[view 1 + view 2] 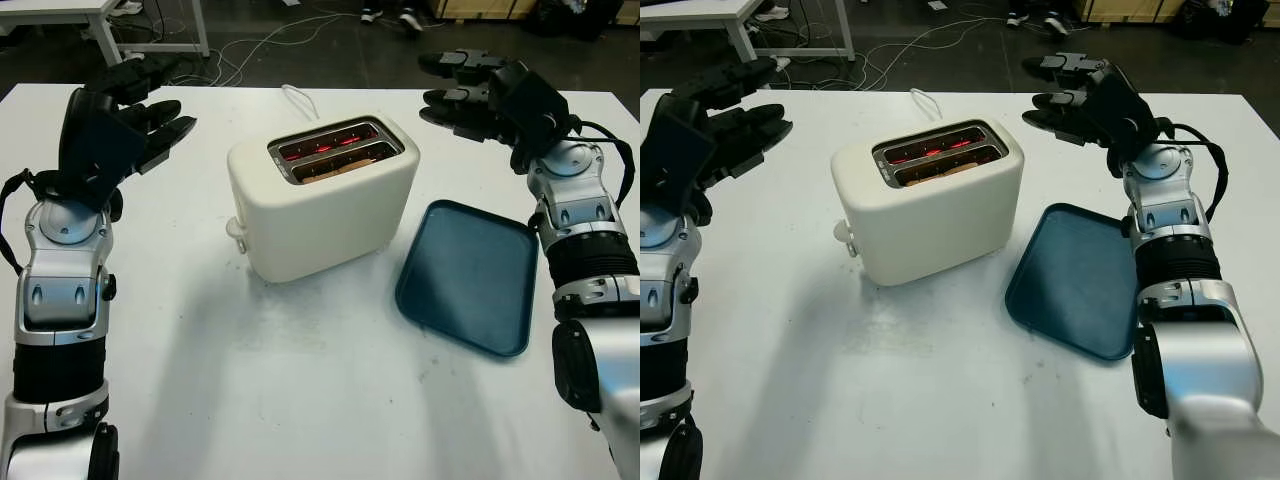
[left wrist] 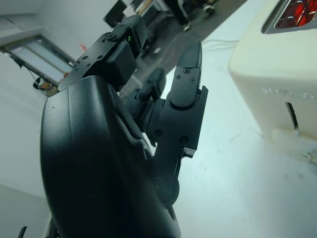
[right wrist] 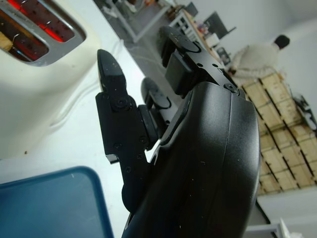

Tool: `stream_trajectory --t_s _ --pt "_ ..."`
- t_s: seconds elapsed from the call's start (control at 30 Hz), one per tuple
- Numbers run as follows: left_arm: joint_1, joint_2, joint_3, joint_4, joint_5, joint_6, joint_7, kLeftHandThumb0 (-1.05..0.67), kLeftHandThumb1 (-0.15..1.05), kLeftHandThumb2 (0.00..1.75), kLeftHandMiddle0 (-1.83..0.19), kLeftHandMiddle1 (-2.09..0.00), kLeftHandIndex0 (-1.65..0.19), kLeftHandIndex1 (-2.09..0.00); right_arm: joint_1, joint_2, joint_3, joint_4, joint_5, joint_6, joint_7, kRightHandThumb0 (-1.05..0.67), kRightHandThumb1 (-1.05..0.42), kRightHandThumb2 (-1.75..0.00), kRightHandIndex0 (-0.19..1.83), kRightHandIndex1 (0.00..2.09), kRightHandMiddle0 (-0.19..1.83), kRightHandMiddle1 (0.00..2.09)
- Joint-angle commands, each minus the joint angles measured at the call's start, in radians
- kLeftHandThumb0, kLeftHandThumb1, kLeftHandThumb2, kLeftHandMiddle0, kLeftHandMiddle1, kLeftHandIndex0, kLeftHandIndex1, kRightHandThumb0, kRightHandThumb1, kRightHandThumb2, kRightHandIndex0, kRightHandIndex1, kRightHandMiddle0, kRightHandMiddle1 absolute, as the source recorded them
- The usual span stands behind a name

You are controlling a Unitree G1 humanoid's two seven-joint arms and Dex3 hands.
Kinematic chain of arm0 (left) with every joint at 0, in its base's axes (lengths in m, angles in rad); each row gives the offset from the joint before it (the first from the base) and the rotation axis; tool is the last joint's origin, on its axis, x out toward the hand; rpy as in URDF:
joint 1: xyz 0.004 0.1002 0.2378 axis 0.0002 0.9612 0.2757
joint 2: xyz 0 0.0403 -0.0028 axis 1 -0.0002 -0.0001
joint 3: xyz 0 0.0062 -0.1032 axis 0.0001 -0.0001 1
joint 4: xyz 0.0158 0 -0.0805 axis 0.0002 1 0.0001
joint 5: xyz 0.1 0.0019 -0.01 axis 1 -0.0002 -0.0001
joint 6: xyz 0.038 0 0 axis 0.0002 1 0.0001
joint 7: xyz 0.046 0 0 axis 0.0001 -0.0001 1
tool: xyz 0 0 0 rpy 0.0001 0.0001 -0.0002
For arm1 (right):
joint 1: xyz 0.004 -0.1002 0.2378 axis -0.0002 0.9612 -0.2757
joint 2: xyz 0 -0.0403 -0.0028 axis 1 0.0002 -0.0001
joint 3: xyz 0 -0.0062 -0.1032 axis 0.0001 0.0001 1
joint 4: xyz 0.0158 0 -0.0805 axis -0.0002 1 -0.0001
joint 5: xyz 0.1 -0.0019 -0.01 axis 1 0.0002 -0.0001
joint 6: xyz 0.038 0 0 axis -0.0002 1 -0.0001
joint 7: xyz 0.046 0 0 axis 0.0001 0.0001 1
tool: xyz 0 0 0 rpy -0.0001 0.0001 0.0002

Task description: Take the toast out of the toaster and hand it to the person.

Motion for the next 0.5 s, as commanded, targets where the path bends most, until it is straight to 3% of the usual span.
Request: stream_trajectory --t_s 0.0,0.47 --pt "0.003 -0.001 -0.008 -0.014 0.006 0.002 0.000 -0.36 0.92 0.05 -0.74 -0.08 -0.65 -0.02 0.019 -0.007 0.007 -0.022 -0.011 -0.023 0.003 -0.34 -0.89 0.00 0.71 0.09 0.65 0.04" --pt "0.009 -0.002 -0.006 -0.022 0.002 -0.003 -0.002 -0.33 0.92 0.06 -0.72 -0.10 -0.64 -0.02 0.033 -0.001 0.003 -0.060 -0.010 0.000 0.018 -0.32 -0.90 0.00 0.70 0.07 0.65 0.02"
